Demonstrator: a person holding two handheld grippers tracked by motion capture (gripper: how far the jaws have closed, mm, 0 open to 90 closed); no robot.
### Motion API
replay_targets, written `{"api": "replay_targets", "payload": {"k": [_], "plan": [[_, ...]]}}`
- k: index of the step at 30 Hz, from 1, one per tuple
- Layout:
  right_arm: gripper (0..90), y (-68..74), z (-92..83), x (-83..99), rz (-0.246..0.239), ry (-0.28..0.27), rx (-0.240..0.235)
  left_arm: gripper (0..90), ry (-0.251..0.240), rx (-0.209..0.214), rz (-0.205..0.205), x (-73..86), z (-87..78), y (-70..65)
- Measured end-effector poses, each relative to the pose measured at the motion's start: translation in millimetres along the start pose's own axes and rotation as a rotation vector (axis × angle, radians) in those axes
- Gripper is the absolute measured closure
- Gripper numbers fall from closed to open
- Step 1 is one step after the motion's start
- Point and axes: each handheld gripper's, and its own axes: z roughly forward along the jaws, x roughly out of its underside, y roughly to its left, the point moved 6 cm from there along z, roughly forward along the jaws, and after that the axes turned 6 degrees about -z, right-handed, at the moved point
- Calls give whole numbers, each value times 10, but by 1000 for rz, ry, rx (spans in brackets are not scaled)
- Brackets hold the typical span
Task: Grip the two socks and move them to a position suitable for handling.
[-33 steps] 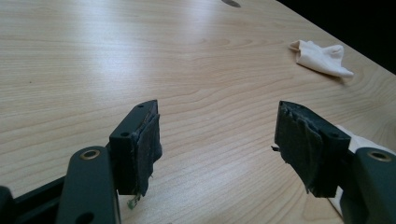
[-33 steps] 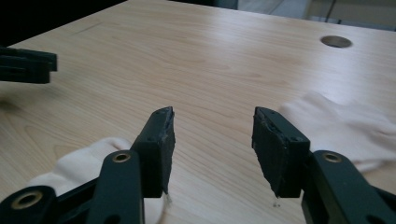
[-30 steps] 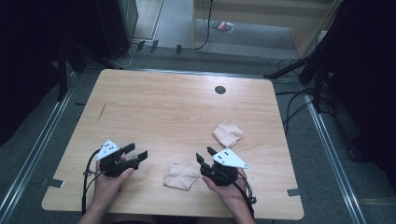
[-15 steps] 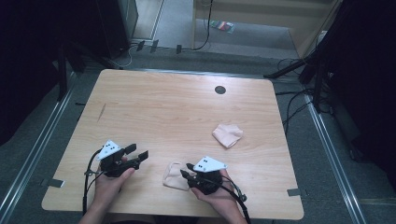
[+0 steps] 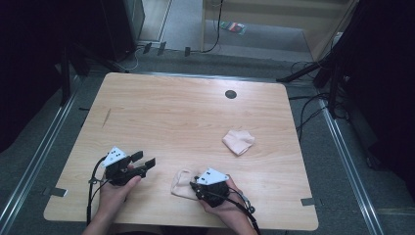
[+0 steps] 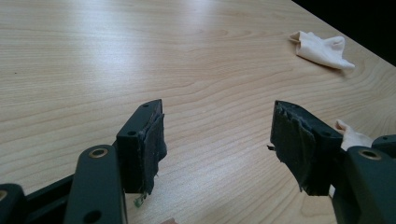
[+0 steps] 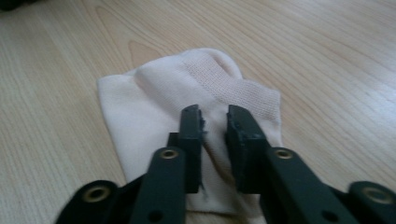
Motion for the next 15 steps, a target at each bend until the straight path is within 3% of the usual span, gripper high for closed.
{"api": "replay_targets", "payload": {"k": [2, 5, 9, 15], "plan": [[894, -26, -22, -16, 12, -1, 6, 353, 1, 0, 0, 0, 0, 0], [900, -53, -47, -23, 31, -10, 6, 354, 3, 0, -1, 1, 2, -1], [900, -81, -141, -106, 69, -68, -5, 355, 4, -1, 3, 4, 5, -15], [900, -153, -326, -333, 117, -169, 50, 352, 20, -9, 37, 35, 12, -122]]}}
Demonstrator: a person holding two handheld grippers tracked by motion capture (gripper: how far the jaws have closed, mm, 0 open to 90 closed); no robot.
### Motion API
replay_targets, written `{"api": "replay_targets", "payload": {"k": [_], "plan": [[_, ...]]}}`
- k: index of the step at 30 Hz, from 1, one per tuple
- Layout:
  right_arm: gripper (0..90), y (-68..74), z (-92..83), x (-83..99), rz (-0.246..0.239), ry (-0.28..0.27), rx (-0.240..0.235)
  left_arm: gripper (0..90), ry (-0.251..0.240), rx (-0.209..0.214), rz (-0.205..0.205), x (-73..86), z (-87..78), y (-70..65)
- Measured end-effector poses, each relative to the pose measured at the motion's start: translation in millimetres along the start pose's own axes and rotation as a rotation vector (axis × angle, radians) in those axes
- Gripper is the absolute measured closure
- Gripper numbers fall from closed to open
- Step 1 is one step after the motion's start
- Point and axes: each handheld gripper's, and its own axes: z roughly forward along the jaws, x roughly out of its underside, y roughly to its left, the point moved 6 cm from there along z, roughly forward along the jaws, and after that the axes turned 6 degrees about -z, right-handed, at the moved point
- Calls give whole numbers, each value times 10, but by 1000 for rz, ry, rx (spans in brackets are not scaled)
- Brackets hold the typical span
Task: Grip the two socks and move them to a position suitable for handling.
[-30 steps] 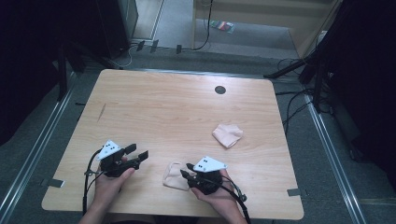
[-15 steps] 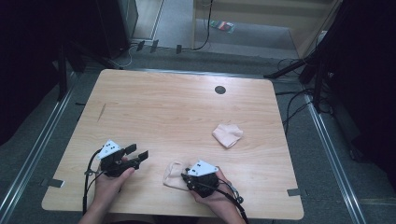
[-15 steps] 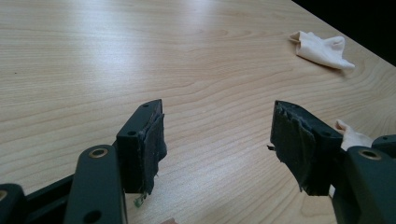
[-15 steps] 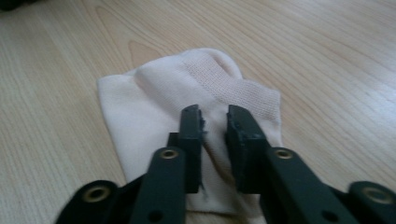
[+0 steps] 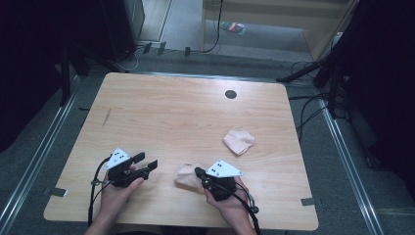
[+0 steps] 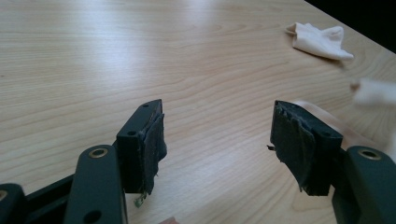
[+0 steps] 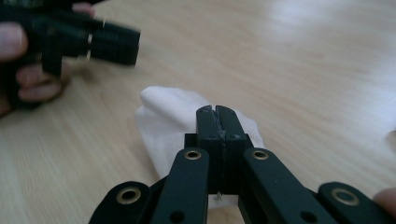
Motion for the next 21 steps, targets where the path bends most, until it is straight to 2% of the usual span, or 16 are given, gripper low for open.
{"api": "replay_targets", "payload": {"k": [1, 2, 3, 6, 7, 8, 9, 10, 11, 12, 13, 14, 16, 19, 20, 21], "plan": [[900, -9, -24, -42, 9, -15, 13, 350, 0, 0, 0, 0, 0, 0], [900, -18, -50, -87, 18, -30, 26, 346, 6, 35, -22, 17, 13, -78], [900, -20, -65, -111, 26, -37, 31, 344, 6, 35, -22, 17, 13, -78], [900, -28, -99, -168, 35, -57, 41, 335, 38, 55, 23, 81, 75, -261], [900, -44, -140, -216, 56, -76, 66, 313, 58, 72, 35, 120, 103, -364], [900, -44, -140, -216, 56, -76, 66, 306, 58, 72, 35, 120, 103, -364], [900, -67, -170, -245, 80, -88, 89, 288, 80, 79, 45, 164, 130, -482], [900, -67, -170, -245, 80, -88, 89, 268, 80, 79, 45, 164, 130, -482], [900, -89, -183, -266, 100, -94, 100, 238, 91, 75, 51, 194, 156, -577], [900, -89, -183, -266, 100, -94, 100, 238, 100, 76, 54, 210, 168, -626], [900, -94, -178, -273, 111, -91, 114, 192, 128, 71, 60, 255, 221, -759], [900, -94, -178, -273, 111, -91, 114, 164, 128, 71, 60, 255, 221, -759], [900, -93, -160, -276, 119, -87, 130, 134, 147, 55, 71, 289, 284, -878], [900, -72, -138, -280, 121, -82, 135, 106, 175, 9, 74, 304, 419, -1048], [900, -72, -138, -280, 121, -82, 135, 101, 175, 9, 74, 304, 419, -1048], [900, -65, -135, -282, 120, -81, 138, 101, 183, -23, 86, 302, 450, -1077]]}}
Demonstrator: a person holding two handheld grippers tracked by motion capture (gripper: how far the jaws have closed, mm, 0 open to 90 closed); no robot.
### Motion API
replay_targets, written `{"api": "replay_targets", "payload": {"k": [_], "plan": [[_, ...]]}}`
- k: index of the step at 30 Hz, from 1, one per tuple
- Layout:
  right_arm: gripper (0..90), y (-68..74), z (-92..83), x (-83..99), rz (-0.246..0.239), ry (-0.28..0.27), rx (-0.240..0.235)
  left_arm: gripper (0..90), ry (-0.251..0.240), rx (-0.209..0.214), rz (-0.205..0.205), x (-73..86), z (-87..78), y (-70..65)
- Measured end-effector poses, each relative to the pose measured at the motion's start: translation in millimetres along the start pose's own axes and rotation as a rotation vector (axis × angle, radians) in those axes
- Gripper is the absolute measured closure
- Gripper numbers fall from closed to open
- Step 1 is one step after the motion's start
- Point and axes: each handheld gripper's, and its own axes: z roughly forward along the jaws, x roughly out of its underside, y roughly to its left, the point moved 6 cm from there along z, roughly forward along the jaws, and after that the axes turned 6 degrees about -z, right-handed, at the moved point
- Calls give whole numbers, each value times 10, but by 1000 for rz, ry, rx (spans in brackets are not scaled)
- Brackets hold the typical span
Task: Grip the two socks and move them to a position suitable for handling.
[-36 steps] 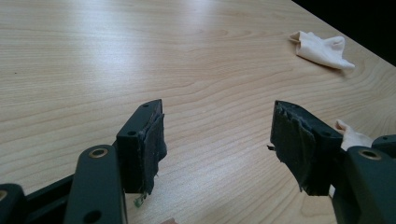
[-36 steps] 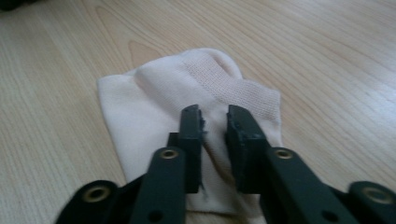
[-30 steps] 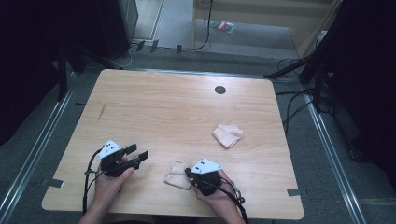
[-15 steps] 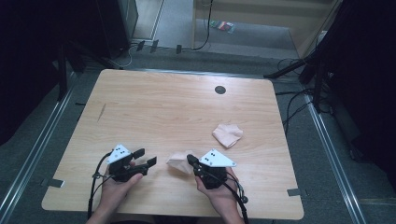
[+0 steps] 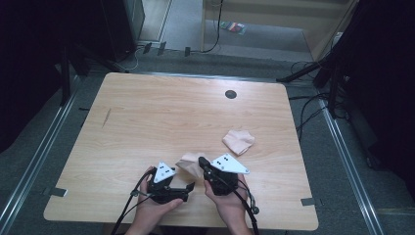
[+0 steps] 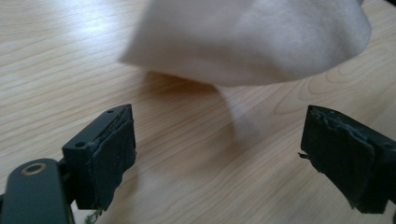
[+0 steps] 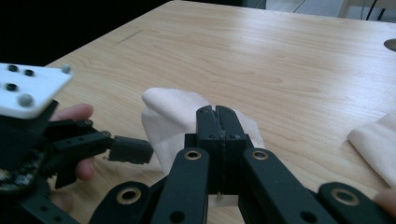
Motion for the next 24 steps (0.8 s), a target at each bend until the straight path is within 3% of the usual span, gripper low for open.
{"api": "replay_targets", "payload": {"k": [2, 5, 8, 10, 13, 17, 18, 19, 20, 22, 24], "plan": [[900, 13, 3, -7, 1, -4, 4, 88, 3, -26, 12, -15, 35, -44], [900, 29, -1, -14, 15, -6, 6, 79, 15, -28, -3, -29, 70, -97], [900, 38, 1, -16, 19, -9, 3, 81, 14, -37, -40, -46, 97, -75], [900, 55, 2, -16, 15, -8, -1, 88, 10, -39, -38, -57, 108, -49], [900, 77, 0, -19, 17, -6, 2, 218, -5, -23, -39, -73, 123, -22], [900, 82, -4, -21, 25, -8, 4, 563, -76, 36, 4, -118, 61, -61], [900, 82, -4, -21, 25, -8, 4, 563, -89, 43, 16, -128, 40, -65], [900, 89, -2, -23, 21, -12, 5, 737, -103, 42, 24, -135, 24, -68], [900, 92, -1, -24, 21, -15, 6, 805, -103, 52, 38, -134, -1, -60], [900, 95, -2, -29, 21, -22, 11, 881, -98, 54, 52, -127, -29, -35], [900, 96, -3, -30, 21, -23, 13, 889, -98, 46, 61, -122, -57, -15]]}}
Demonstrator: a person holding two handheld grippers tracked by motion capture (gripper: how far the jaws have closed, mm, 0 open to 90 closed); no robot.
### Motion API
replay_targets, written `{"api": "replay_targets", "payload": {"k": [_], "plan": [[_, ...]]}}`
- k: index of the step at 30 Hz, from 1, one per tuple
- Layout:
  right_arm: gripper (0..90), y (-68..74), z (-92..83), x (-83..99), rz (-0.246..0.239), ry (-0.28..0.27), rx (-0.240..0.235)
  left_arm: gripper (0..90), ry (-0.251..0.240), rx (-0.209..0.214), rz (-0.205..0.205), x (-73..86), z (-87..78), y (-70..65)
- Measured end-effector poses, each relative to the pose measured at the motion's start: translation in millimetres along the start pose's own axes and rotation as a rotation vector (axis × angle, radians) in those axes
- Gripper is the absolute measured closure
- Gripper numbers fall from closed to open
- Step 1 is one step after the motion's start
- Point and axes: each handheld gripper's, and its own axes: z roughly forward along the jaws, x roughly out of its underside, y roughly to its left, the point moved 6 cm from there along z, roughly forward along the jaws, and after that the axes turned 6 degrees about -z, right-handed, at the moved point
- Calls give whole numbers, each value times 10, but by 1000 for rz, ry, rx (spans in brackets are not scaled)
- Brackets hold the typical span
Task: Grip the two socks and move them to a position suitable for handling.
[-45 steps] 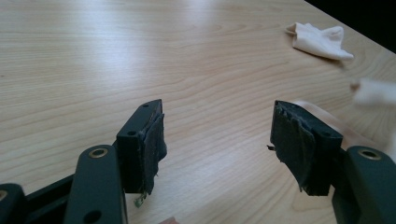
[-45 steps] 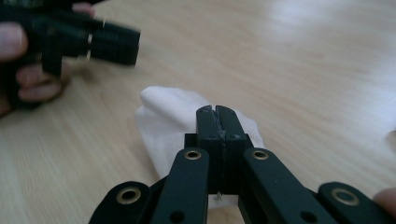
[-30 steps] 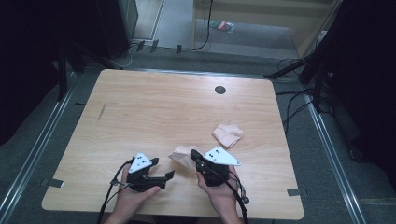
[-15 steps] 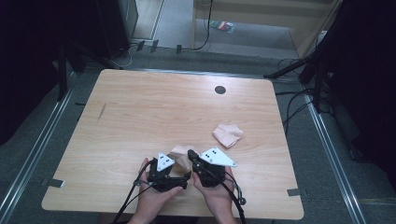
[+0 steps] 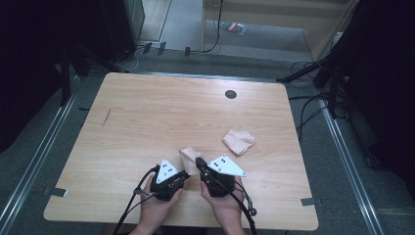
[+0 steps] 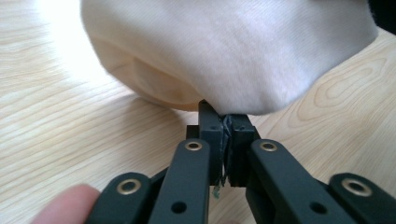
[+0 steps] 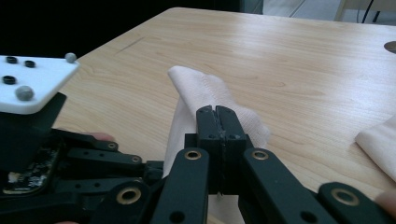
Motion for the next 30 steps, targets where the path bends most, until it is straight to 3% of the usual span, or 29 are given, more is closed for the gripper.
{"api": "replay_targets", "payload": {"k": [3, 4, 9, 12, 13, 14, 16, 17, 19, 20, 22, 26, 30], "plan": [[900, 34, 22, 1, 9, -6, -9, 895, -18, -80, 44, 1, -137, 89], [900, 52, 39, 4, 4, -7, -15, 895, -18, -80, 44, 1, -137, 89], [900, 158, 97, 9, -15, -18, -51, 898, -36, -185, 100, -3, -369, 236], [900, 262, 151, 5, -9, -22, -92, 900, 0, -233, 139, 45, -513, 266], [900, 272, 166, 17, -9, -16, -94, 900, 0, -233, 139, 45, -513, 266], [900, 276, 185, 42, -13, -4, -94, 899, 40, -228, 163, 94, -520, 233], [900, 271, 213, 81, -12, 10, -89, 898, 57, -213, 160, 108, -509, 227], [900, 237, 247, 152, 3, 32, -82, 896, 99, -179, 142, 146, -444, 222], [900, 194, 263, 214, 11, 51, -66, 882, 130, -145, 125, 190, -377, 226], [900, 166, 268, 250, 9, 62, -56, 866, 130, -145, 125, 190, -377, 226], [900, 132, 272, 287, 8, 73, -44, 841, 140, -107, 76, 224, -328, 249], [900, -89, 248, 446, 10, 119, 17, 657, 131, -41, 33, 215, -321, 273], [900, -172, 234, 497, 20, 134, 33, 612, 102, -25, -17, 156, -363, 363]]}}
